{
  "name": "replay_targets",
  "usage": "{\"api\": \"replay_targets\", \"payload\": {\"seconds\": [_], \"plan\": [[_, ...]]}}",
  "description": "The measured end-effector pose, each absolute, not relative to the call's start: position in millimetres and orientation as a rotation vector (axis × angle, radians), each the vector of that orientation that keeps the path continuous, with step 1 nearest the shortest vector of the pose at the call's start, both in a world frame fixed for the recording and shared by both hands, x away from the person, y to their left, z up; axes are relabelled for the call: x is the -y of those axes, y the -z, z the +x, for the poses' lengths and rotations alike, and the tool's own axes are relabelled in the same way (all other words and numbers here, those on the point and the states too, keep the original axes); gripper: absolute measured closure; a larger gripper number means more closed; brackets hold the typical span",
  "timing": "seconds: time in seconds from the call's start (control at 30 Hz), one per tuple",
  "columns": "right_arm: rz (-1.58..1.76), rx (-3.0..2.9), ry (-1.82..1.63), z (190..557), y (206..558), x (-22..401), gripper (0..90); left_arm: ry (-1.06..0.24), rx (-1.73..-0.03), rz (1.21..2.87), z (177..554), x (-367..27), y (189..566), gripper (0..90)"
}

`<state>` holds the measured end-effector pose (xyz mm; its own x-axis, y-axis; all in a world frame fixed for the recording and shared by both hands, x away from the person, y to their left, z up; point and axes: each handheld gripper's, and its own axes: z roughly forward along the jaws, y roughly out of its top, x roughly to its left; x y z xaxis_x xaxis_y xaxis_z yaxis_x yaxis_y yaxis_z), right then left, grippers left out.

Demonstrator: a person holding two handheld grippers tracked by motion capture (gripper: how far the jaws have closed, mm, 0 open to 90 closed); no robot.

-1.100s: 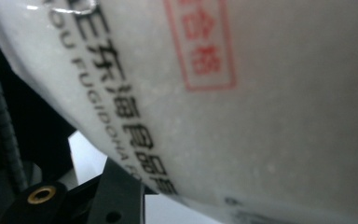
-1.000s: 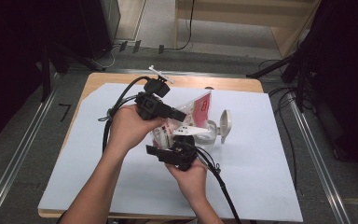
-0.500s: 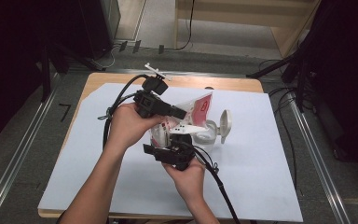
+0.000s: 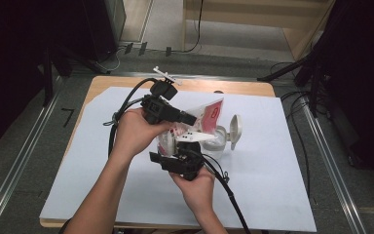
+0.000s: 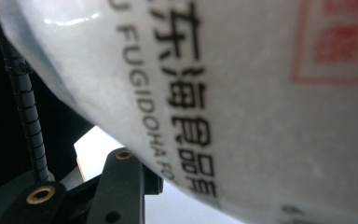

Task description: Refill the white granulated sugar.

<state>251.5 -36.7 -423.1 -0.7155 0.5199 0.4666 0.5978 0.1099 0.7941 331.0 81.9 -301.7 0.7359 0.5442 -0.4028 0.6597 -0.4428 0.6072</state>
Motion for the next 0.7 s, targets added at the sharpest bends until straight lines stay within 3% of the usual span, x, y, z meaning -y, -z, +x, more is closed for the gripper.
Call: {"api": "replay_targets", "payload": {"seconds": [0.7], "plan": [[-1.134,2.291,1.7,248.9,422.7,33.1,61.4,0.182,-0.911,2.153,327.9,-85.3,300.6,82.3]]}}
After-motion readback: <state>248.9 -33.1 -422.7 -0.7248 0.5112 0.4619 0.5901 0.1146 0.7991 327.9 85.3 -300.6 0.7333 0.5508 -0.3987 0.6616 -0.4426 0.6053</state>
